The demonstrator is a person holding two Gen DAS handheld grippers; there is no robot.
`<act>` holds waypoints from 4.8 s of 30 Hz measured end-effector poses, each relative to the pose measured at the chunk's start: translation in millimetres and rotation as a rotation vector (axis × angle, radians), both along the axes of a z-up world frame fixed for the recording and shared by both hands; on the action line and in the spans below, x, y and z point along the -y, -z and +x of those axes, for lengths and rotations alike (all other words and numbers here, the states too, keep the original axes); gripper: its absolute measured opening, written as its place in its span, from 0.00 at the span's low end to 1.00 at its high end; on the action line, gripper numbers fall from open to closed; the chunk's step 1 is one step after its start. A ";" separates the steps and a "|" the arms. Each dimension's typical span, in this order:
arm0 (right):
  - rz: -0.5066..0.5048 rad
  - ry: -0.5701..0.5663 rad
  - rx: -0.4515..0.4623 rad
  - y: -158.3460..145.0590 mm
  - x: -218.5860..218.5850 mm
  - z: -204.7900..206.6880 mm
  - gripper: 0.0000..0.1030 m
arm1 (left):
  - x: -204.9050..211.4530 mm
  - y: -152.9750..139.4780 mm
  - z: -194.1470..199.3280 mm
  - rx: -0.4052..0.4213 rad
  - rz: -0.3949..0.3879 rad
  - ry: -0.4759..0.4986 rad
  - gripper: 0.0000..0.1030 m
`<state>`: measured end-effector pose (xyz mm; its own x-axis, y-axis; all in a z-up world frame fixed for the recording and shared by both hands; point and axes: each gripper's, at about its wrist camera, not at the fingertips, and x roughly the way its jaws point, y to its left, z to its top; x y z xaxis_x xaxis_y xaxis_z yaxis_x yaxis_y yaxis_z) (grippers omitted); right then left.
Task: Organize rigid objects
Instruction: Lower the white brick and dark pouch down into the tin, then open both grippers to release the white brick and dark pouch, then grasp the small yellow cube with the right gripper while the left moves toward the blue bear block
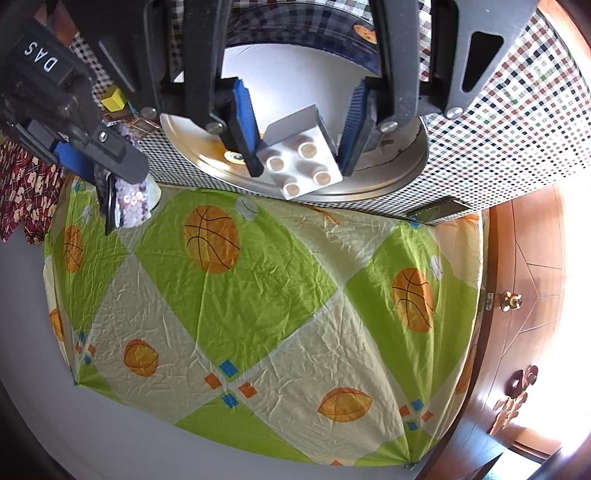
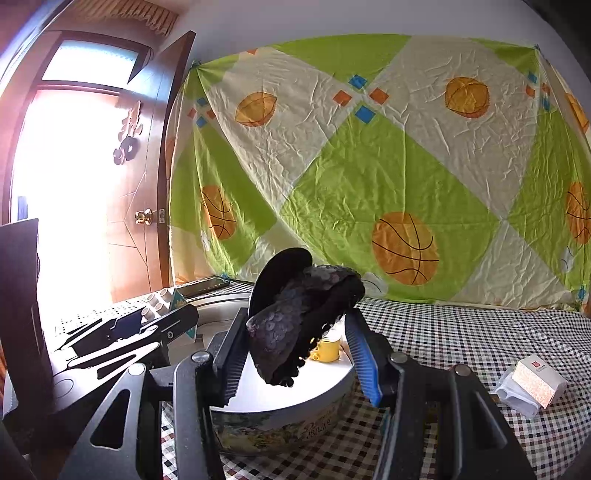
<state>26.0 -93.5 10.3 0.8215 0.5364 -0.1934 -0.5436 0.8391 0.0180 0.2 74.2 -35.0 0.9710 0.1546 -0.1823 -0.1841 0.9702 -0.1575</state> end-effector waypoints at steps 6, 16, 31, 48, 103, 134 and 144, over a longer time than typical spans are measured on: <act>-0.006 -0.010 -0.002 0.1 -6.3 -0.4 0.52 | -9.2 1.3 0.5 -0.007 -0.011 -0.016 0.40; -0.018 -0.032 -0.006 0.6 -18.5 0.5 0.52 | -19.9 0.8 1.1 -0.017 -0.011 -0.047 0.40; -0.026 -0.056 -0.009 2.0 -32.8 -1.6 0.52 | -32.9 2.9 1.9 -0.034 -0.012 -0.072 0.40; -0.027 -0.069 -0.048 4.0 -42.5 7.5 0.52 | -43.8 -3.6 18.6 -0.105 0.006 -0.065 0.40; -0.263 -0.204 -0.597 25.4 -88.5 155.6 0.54 | -51.3 8.8 133.5 -0.617 0.188 0.156 0.41; -0.183 0.222 -0.499 31.6 112.8 113.0 0.73 | 49.8 -23.5 69.2 -0.286 0.170 0.130 0.99; -0.219 0.181 -0.625 55.3 112.2 121.8 0.54 | 109.6 -9.9 78.8 -0.326 0.201 0.236 0.99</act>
